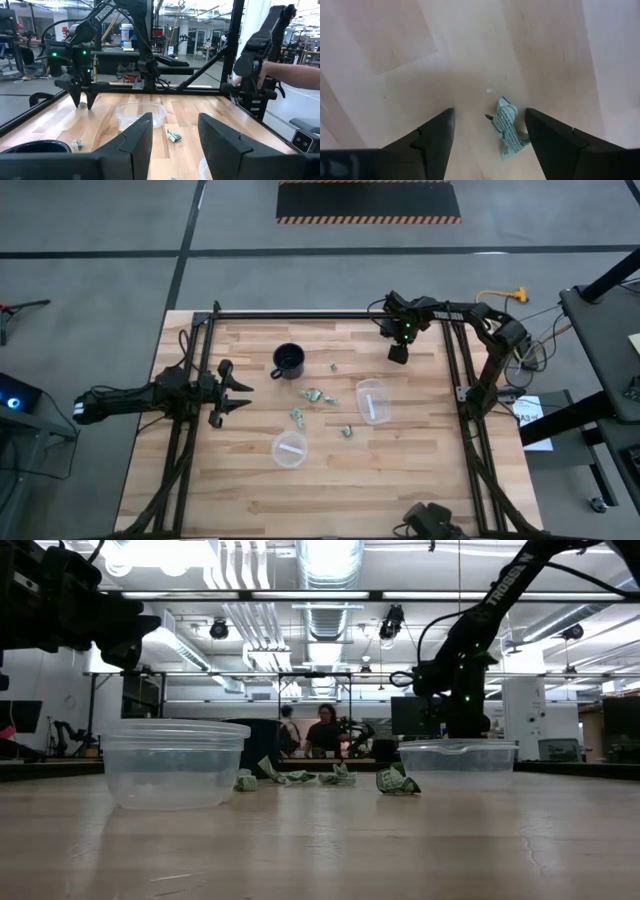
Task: Pick and place Stevia / Truvia into bins
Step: Put the white stevia packet into the top transparent container
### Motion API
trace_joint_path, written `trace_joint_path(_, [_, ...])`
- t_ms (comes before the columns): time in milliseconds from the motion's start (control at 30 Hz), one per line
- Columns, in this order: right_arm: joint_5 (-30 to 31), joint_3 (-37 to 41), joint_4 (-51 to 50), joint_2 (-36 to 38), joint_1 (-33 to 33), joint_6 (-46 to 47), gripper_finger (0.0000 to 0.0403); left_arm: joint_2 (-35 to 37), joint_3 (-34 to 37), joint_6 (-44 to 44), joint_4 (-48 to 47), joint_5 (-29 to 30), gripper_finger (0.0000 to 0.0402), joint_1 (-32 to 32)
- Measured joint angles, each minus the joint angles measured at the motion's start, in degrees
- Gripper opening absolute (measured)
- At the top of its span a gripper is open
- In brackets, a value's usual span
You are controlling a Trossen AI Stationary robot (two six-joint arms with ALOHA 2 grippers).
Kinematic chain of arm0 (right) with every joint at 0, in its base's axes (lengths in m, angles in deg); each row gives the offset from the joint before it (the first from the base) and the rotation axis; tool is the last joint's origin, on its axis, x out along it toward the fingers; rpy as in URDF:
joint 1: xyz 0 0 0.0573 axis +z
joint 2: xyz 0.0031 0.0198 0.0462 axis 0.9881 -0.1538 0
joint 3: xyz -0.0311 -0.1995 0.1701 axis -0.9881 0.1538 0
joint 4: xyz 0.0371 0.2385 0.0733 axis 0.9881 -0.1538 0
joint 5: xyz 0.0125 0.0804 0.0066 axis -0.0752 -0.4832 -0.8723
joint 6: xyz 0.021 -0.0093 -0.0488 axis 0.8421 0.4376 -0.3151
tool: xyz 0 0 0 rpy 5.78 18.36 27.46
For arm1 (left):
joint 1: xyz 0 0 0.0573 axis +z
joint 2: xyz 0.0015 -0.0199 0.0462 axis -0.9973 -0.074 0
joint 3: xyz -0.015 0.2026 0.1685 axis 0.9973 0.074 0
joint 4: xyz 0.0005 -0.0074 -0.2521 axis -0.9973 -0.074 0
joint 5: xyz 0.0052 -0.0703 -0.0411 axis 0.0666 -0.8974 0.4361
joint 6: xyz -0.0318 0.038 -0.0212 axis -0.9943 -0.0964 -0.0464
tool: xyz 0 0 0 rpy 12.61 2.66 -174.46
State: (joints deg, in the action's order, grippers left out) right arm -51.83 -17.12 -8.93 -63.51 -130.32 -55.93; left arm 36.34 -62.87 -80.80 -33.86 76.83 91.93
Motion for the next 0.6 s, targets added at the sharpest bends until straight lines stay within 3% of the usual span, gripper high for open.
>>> trace_joint_path(300, [4.4,0.0,-0.2,0.1,-0.2,-0.4,0.0209,0.0,0.0,0.0,0.0,0.0,0.0141,0.0])
trace_joint_path(600, [0.1,0.1,0.2,0.0,-0.3,0.0,0.0107,0.0,0.0,0.0,0.0,0.0,0.0141,0.0])
